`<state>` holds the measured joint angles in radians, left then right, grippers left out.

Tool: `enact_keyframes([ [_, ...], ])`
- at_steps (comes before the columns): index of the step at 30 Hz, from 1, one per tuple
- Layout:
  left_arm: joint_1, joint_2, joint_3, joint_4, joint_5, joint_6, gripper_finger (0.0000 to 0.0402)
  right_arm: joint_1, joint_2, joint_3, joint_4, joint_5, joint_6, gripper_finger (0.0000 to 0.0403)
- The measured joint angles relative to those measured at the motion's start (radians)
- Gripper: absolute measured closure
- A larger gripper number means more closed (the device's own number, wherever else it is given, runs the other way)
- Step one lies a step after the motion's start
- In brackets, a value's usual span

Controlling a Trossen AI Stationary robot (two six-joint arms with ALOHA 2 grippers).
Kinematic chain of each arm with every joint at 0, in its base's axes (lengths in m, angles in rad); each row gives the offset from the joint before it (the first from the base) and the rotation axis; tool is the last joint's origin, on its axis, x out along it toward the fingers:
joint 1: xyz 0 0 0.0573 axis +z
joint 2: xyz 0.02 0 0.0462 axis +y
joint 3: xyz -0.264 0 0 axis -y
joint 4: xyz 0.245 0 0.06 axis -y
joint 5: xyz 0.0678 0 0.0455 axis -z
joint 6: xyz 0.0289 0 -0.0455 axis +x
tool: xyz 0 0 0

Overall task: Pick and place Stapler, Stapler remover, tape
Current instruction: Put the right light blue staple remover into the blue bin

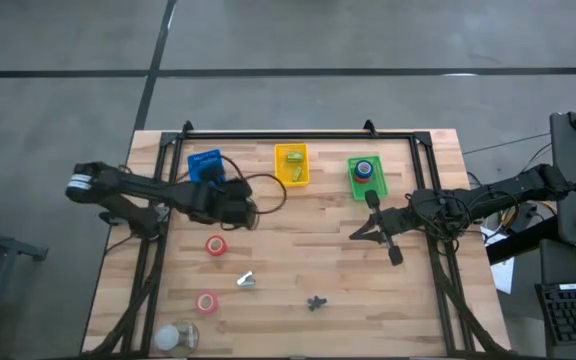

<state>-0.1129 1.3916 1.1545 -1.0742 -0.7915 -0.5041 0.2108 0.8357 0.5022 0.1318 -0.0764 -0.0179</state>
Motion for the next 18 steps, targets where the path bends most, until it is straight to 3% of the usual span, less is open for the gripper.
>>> enact_keyframes([
  [5, 0.047, -0.055, -0.018, -0.021, -0.134, -0.100, 0.0390, 0.000, 0.000, 0.000, 0.006, 0.000, -0.005, 0.0394],
  [18, 0.313, -0.089, -0.272, 0.005, -0.051, -0.319, 0.0390, 0.000, 0.000, -0.001, 0.005, 0.000, -0.004, 0.0394],
])
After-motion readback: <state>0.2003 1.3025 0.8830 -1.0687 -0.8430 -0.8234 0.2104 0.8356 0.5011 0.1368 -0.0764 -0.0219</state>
